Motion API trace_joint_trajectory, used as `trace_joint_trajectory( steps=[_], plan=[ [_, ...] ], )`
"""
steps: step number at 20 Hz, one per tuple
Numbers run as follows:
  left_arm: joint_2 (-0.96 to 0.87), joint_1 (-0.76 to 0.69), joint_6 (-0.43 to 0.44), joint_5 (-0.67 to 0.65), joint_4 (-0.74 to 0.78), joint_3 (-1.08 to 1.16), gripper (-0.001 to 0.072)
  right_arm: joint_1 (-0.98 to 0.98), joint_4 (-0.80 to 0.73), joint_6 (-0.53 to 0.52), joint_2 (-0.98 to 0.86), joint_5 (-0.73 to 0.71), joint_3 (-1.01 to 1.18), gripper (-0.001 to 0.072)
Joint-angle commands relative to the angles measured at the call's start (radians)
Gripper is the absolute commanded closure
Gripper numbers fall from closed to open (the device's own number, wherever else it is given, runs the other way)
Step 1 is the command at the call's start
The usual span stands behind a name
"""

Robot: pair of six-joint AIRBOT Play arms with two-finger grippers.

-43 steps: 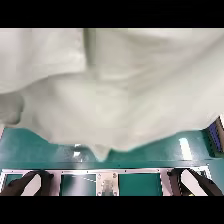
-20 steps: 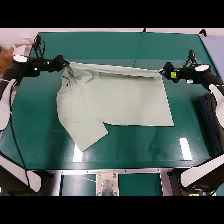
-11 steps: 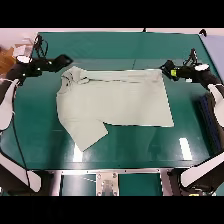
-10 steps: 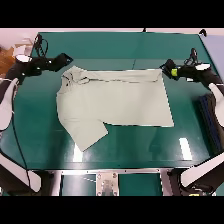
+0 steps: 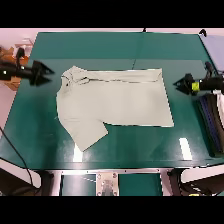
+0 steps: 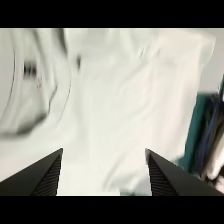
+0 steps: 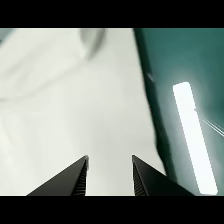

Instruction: Fold the shirts.

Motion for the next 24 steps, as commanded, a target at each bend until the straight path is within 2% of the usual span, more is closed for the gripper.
trace_joint_trajectory(
  steps=[1, 5, 8, 10, 12, 16, 18, 19, 20, 21, 24],
  plan=[
    [0.087, -0.01, 0.01, -0.134, 0.048, -0.259, 0.0107, -0.06, -0.012, -0.026, 0.175, 0.005, -0.296, 0.0392],
    [0.352, 0.033, 0.081, -0.074, 0.186, -0.64, 0.0108, -0.107, -0.012, -0.029, 0.398, -0.066, -0.605, 0.0392],
    [0.6, 0.068, 0.07, 0.133, 0.229, -0.912, 0.0105, -0.113, -0.004, -0.018, 0.57, -0.115, -0.795, 0.0392],
    [0.686, 0.065, 0.06, 0.277, 0.201, -1.041, 0.0095, -0.113, 0.013, -0.018, 0.642, -0.177, -0.869, 0.0374],
    [0.688, 0.065, 0.047, 0.398, 0.196, -1.08, 0.0097, -0.113, 0.019, -0.018, 0.647, -0.229, -0.893, 0.0349],
    [0.679, 0.065, 0.011, 0.596, 0.179, -1.071, 0.0098, -0.113, 0.024, -0.017, 0.646, -0.258, -0.889, 0.0349],
    [0.615, 0.065, 0.036, 0.593, 0.085, -1.071, 0.0099, -0.113, 0.031, -0.017, 0.646, -0.273, -0.889, 0.0349],
    [0.567, 0.065, 0.102, 0.575, 0.003, -1.071, 0.01, -0.113, 0.034, -0.018, 0.646, -0.284, -0.889, 0.0349],
    [0.524, 0.065, 0.169, 0.539, -0.076, -1.071, 0.0143, -0.113, 0.034, -0.018, 0.646, -0.288, -0.889, 0.0349],
    [0.483, 0.065, 0.232, 0.497, -0.14, -1.071, 0.0278, -0.113, 0.034, -0.018, 0.646, -0.29, -0.889, 0.0349],
    [0.423, 0.065, 0.278, 0.468, -0.171, -1.071, 0.028, -0.113, 0.033, -0.009, 0.646, -0.295, -0.889, 0.0346]
  ],
)
